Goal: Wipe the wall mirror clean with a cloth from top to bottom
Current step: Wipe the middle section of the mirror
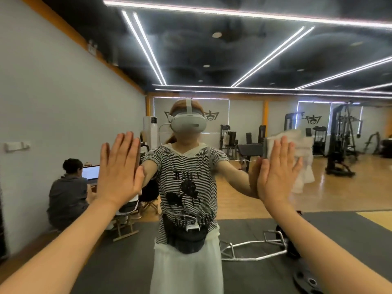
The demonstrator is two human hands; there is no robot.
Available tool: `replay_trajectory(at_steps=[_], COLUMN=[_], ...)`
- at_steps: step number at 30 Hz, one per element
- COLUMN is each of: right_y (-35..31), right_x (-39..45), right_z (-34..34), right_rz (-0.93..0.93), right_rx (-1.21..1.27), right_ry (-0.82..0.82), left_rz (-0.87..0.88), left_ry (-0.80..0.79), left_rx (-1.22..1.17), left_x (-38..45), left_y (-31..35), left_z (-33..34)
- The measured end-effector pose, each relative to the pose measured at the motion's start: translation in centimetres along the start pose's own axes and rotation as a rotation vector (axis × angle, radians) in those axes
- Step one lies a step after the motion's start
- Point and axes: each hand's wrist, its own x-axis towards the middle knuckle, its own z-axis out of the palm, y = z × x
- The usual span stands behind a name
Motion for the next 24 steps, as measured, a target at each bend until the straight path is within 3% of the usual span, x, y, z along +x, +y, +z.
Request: replay_trajectory(at_steps=[2,4,9,15,20,24], right_y=[-3.7,-7.2,-13.4,-8.1,-1.0,-2.6], right_x=[-0.4,-1.0,-3.5,-2.4,0.0,0.5], right_z=[0.9,1.5,2.9,1.4,-1.0,-1.0], right_rz=[0.179,0.209,-0.009,-0.163,0.178,0.401], right_rx=[0.028,0.046,0.048,0.050,0.031,0.048], right_ry=[0.033,0.026,-0.061,-0.138,-0.135,-0.066], left_rz=[0.012,0.017,0.018,0.027,0.022,0.035], left_ry=[0.019,0.039,0.041,0.057,0.075,0.064], left_rx=[-0.012,-0.019,-0.031,-0.067,-0.082,-0.044], left_x=[-0.1,-0.1,-0.1,-0.1,-0.1,-0.2], left_y=[0.0,0.0,-0.2,-0.5,-0.4,-0.3], left_z=[0.1,0.1,0.1,0.2,0.4,0.5])
